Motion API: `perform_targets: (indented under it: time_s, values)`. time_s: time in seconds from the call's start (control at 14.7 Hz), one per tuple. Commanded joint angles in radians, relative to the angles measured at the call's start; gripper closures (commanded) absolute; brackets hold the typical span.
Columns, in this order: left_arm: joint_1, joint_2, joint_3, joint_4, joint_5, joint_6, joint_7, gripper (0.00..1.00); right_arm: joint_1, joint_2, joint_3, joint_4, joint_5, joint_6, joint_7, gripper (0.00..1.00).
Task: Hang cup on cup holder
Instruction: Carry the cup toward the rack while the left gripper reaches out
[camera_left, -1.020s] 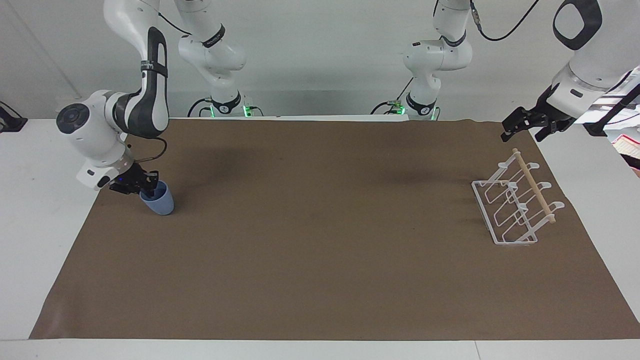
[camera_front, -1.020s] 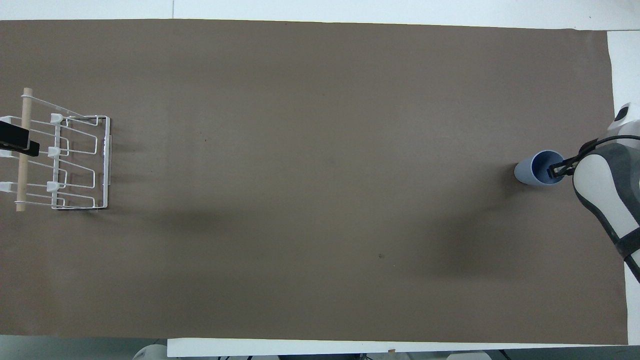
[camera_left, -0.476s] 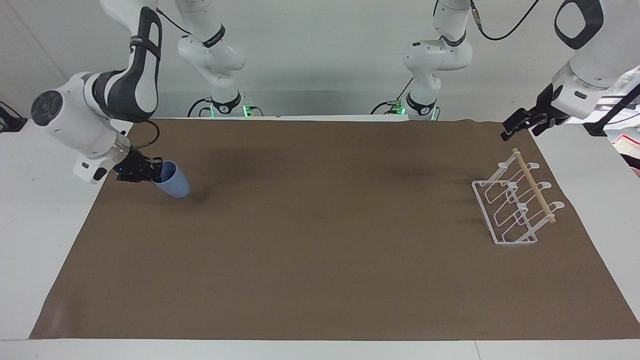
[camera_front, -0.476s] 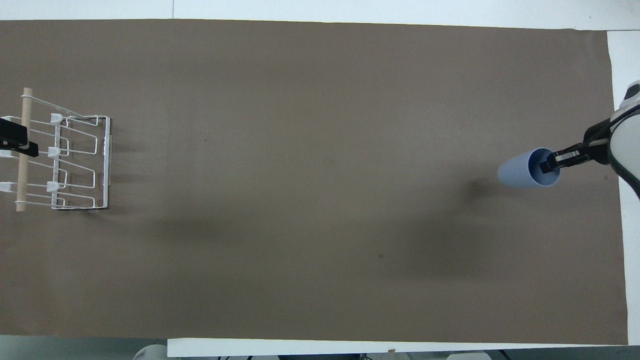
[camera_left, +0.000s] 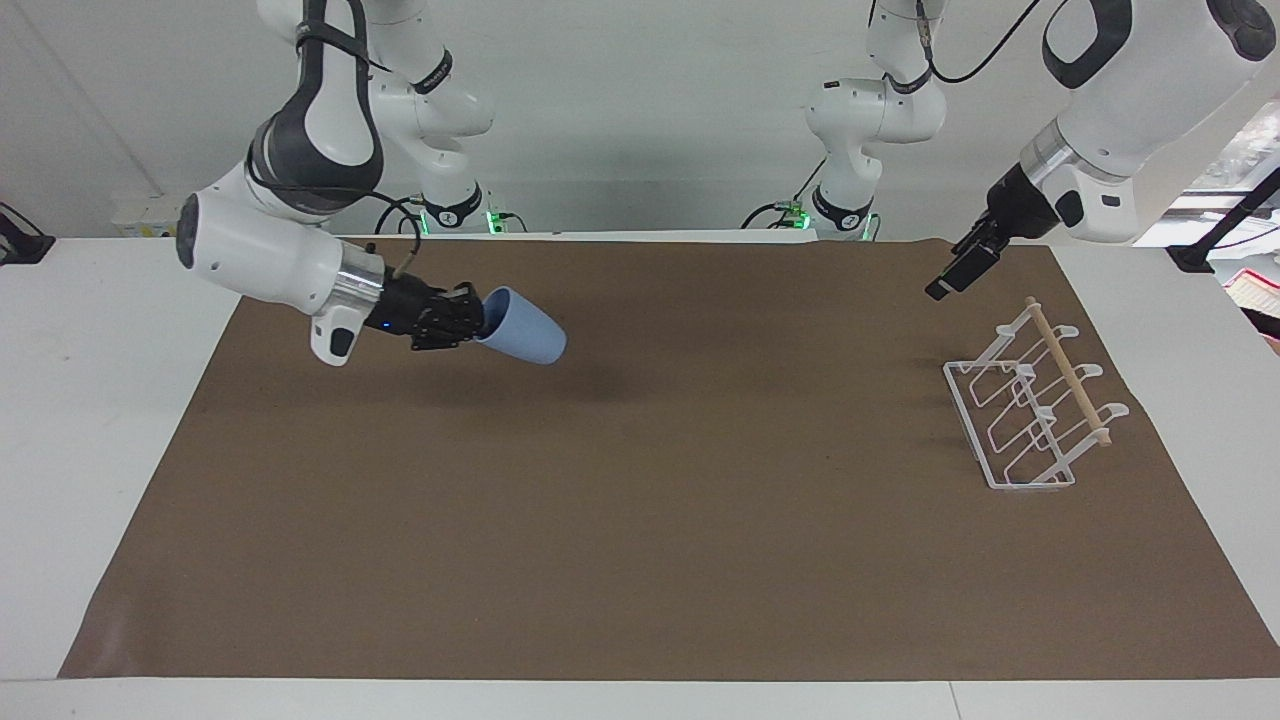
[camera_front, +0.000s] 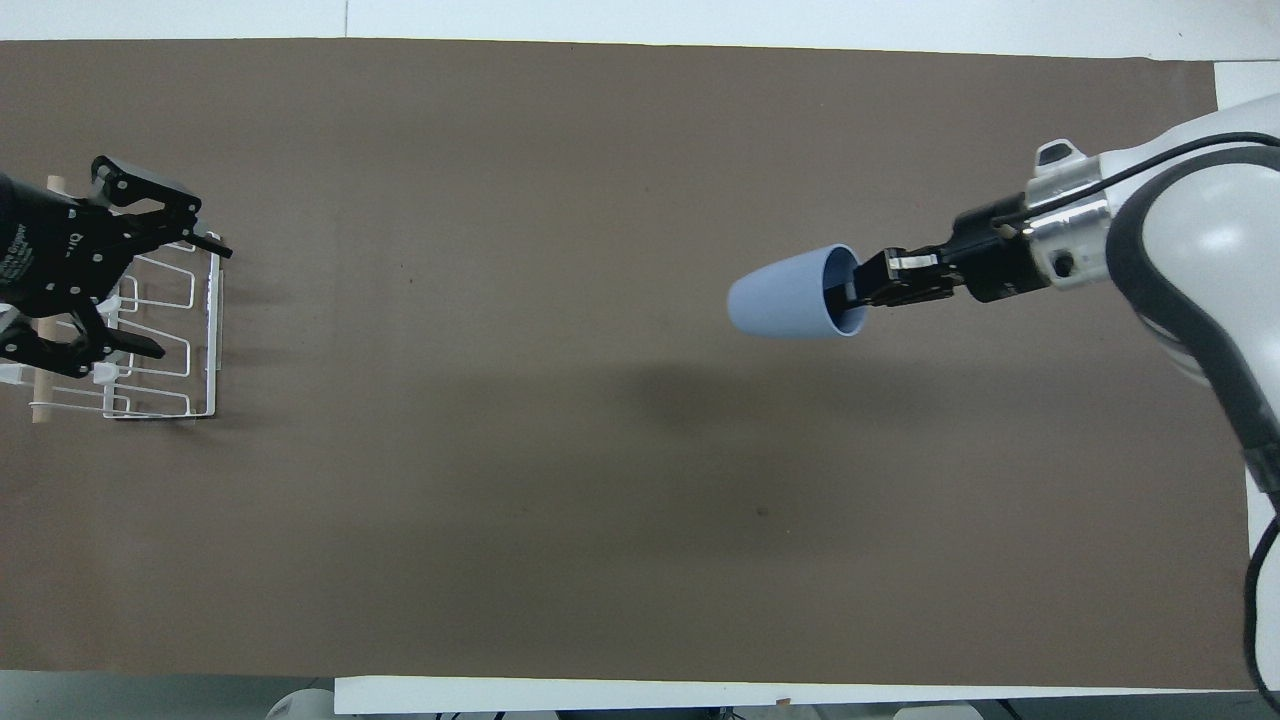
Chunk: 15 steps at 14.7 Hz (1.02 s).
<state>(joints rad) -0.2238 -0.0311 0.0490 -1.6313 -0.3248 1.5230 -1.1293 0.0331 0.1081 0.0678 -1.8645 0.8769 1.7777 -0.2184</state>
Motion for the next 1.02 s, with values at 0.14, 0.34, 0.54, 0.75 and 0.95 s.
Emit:
perform_targets:
  time_s: [0.14,0.34,0.54,0.75,0.95]
  values:
    - [-0.116,-0.024,0.009,-0.053,-0.155,0.149,-0.477,0.00,0.102,-0.028,-0.003,-0.073,0.143,0.049,0.100,1.00]
    - [-0.204,-0.024,0.006,-0.108,-0.190,0.193,-0.613,0.00,0.197,-0.042,-0.003,-0.117,0.212,0.155,0.155,1.00]
    - [-0.265,-0.013,0.008,-0.166,-0.227,0.296,-0.656,0.00,0.235,-0.044,-0.003,-0.117,0.307,0.163,0.235,1.00]
    - [-0.302,-0.009,0.006,-0.196,-0.234,0.341,-0.690,0.00,0.243,-0.044,-0.003,-0.119,0.313,0.163,0.240,1.00]
    - [-0.344,0.017,0.006,-0.202,-0.240,0.397,-0.721,0.00,0.269,-0.044,-0.003,-0.120,0.315,0.164,0.270,1.00]
